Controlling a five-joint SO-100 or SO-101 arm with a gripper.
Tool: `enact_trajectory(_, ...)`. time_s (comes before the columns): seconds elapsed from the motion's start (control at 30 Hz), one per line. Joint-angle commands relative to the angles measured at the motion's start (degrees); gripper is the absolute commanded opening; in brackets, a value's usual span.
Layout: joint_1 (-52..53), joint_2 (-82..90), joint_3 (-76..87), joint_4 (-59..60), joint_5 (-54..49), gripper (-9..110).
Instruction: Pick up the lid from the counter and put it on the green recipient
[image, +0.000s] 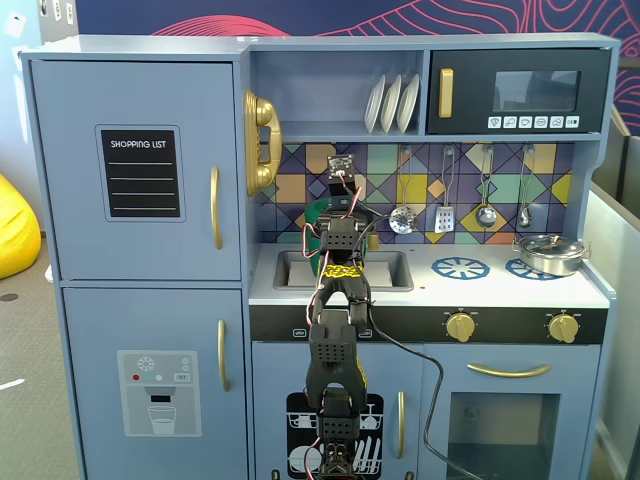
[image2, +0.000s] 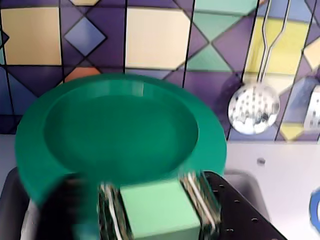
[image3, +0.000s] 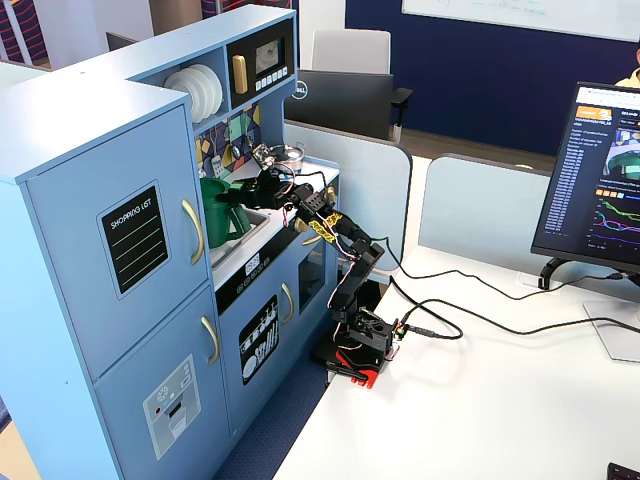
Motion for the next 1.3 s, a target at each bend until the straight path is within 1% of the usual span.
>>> enact_trajectory(0.0,0.0,2.11,-4.66,-3.52,-1.85,36)
enact_trajectory(0.07,-0.09,2.9,-7.65,-2.29,-2.55,37)
enact_trajectory(0.17,-0.09,5.98,-11.51,4.75,-3.78,36)
enact_trajectory(0.27,-0.09,11.78,-10.99,13.36,-4.22,35)
enact_trajectory(0.37,-0.26,19.07,-6.59,21.01,-3.87,35)
enact_trajectory(0.47,-0.44,27.86,3.43,24.26,-2.11,34)
enact_trajectory(0.53,0.35,33.93,12.04,27.25,-4.31,32)
enact_trajectory(0.67,0.44,45.7,31.82,33.13,-2.11,26)
enact_trajectory(0.8,0.97,55.81,54.32,33.75,0.44,14)
enact_trajectory(0.93,0.26,61.0,72.33,30.23,3.25,2)
enact_trajectory(0.97,-0.44,61.52,75.67,29.71,4.83,0)
enact_trajectory(1.03,-1.58,61.96,81.04,29.71,6.5,0)
enact_trajectory(1.1,-3.25,63.72,85.08,29.79,10.81,0)
enact_trajectory(1.2,-4.04,67.15,88.59,35.33,10.37,0)
enact_trajectory(1.27,-4.48,67.85,88.86,39.38,12.66,0)
